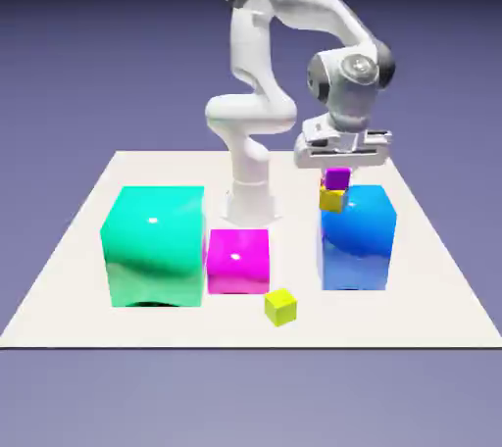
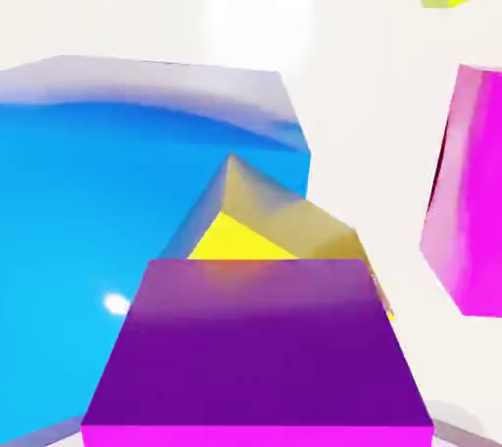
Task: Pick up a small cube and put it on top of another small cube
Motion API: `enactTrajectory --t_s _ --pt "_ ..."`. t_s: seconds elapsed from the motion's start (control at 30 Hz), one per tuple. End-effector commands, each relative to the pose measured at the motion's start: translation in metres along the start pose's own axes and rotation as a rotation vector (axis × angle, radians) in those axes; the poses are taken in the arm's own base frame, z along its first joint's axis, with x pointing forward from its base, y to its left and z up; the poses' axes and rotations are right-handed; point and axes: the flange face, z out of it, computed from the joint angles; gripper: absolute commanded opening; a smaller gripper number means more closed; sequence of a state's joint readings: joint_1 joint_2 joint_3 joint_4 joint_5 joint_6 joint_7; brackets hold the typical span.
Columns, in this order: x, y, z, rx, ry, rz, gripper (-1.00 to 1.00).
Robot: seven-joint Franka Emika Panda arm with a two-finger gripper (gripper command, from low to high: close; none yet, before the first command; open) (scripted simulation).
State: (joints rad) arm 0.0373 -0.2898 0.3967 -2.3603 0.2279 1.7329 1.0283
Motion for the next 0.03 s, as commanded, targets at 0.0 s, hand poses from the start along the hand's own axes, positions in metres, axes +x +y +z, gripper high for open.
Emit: enactTrajectory --t_s 0.0 --pt "-0.0010 0.0006 -0.0146 0.000 0.000 0.000 1.00"
